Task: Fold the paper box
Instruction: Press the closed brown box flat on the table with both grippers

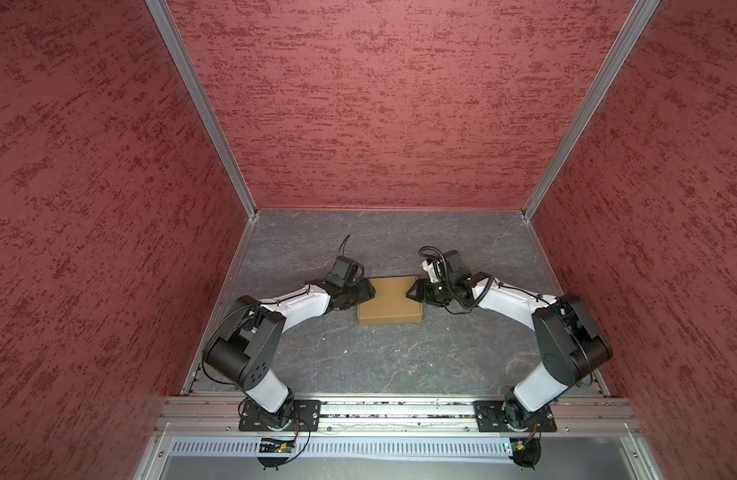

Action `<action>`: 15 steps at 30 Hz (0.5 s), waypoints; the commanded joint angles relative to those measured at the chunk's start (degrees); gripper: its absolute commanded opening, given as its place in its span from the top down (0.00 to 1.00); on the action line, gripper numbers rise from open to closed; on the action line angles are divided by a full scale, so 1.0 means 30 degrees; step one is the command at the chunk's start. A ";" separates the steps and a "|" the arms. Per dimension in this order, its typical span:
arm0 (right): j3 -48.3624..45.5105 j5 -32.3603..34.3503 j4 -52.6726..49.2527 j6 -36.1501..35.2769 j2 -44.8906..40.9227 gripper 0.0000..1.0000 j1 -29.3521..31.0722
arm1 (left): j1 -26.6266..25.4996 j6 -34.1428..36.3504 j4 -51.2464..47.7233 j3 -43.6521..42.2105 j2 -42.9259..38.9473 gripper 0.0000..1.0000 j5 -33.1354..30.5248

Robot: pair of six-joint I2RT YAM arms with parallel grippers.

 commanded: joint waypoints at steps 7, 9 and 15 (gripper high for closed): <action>0.0188 0.0509 -0.0400 -0.0088 -0.0804 0.36 -0.0103 | 0.0246 0.0518 -0.0230 0.0374 -0.0364 0.28 0.0121; 0.0144 0.0617 -0.0429 -0.0116 -0.0953 0.36 -0.0190 | 0.0342 0.0566 -0.0338 0.0375 -0.0505 0.27 0.0077; 0.0234 0.1021 -0.0634 -0.0351 -0.1643 0.35 -0.0462 | 0.0662 0.0755 -0.0584 0.0310 -0.0798 0.23 0.0005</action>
